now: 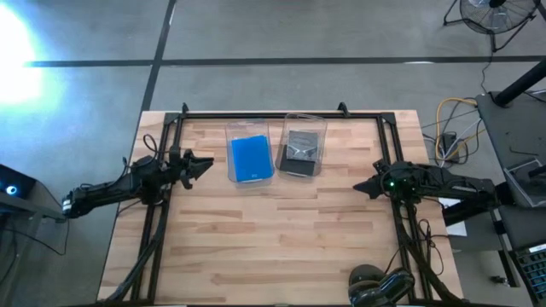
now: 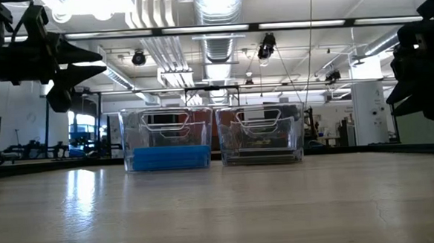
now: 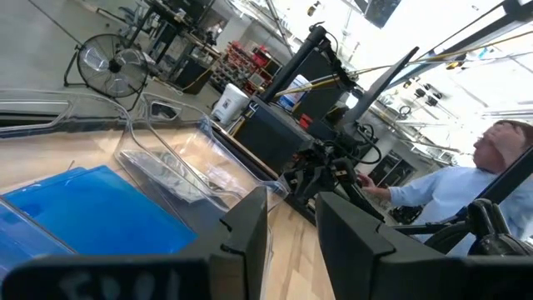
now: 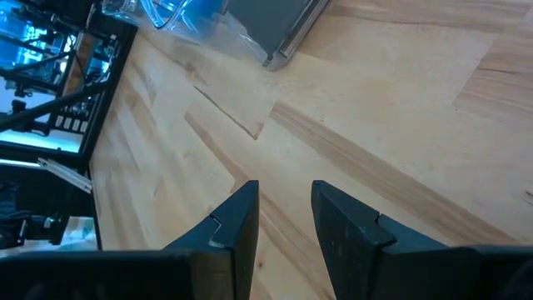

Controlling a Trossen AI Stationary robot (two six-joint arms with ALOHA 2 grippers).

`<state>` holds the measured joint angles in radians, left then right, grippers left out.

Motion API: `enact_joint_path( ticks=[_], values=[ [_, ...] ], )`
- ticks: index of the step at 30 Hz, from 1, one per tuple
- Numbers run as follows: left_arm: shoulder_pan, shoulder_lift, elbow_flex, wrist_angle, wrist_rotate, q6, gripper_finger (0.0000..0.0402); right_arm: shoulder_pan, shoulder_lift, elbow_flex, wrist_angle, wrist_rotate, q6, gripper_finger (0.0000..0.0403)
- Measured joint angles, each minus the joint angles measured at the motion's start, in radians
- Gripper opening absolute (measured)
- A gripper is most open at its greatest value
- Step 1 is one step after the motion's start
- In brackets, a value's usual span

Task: Pick & place jewel cases by type
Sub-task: Return to Home Position

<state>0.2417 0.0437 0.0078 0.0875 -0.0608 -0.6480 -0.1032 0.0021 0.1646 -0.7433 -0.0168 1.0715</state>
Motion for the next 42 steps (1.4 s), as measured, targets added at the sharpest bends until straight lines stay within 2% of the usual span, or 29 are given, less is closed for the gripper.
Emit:
enact_joint_path(
  ticks=[42],
  values=[
    [0.0,0.0,0.0,0.0,0.0,0.0,0.0085,0.0,0.0,0.001,0.0,0.0,0.006,0.0109]
  ],
)
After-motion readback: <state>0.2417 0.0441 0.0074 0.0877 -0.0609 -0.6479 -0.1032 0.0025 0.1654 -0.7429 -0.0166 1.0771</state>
